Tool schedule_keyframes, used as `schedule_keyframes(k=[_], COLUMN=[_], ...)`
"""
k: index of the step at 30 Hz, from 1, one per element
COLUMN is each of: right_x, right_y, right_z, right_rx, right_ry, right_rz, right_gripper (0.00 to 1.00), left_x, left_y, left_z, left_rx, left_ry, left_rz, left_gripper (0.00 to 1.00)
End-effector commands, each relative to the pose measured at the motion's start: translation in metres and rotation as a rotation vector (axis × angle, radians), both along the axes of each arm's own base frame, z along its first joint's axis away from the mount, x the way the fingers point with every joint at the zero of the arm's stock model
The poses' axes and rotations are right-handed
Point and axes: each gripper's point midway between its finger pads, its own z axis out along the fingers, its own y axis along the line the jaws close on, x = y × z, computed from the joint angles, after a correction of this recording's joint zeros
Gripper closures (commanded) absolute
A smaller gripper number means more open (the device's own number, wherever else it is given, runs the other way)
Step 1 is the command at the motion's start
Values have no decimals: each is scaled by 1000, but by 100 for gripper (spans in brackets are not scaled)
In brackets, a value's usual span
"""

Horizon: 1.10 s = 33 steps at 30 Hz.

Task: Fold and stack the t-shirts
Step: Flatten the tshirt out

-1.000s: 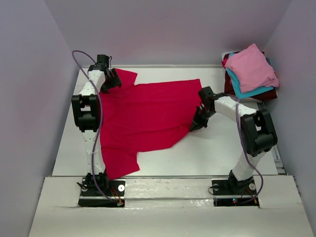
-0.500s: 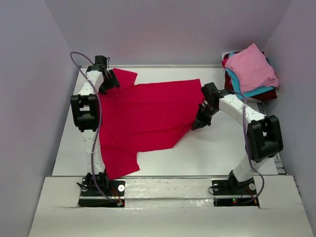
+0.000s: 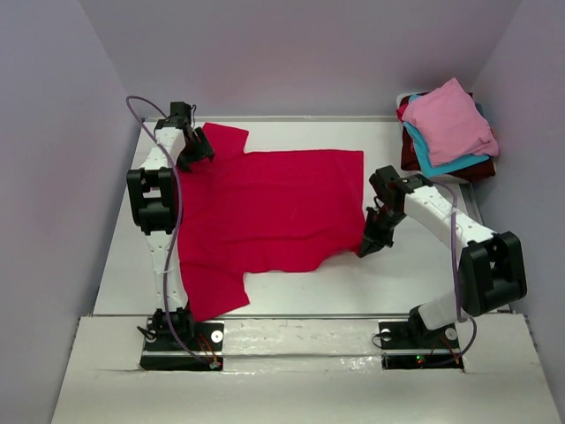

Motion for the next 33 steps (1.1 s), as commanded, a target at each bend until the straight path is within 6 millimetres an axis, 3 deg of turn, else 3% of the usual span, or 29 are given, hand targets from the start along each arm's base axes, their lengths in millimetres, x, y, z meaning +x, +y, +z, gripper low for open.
schedule_keyframes(k=[1,4,8,12,17,22,33], right_x=[-21,-23,-21,-15,-5,27,32], right_y=[-12,-15,-14,-14,-12,4,23], right_z=[1,-3,-6,-3,1,9,-28], right_rx=[-48,-63,-69,-72,-78,-35,51], right_ry=[30,38,43,28,2,-36,52], right_rz=[14,7,1,-2,-19,-6,39], right_gripper=[93,91,64,47,45,45,47], left_x=[8,9,8,7,8,6,7], left_y=[1,1,1,6,12,18,24], left_z=[19,21,22,22,23,20,20], left_rx=[-9,-8,-5,-1,5,9,10], left_ry=[-44,-47,-47,-42,-45,-36,-32], left_rz=[3,-2,-6,2,11,21,27], left_gripper=[21,21,20,20,20,20,20])
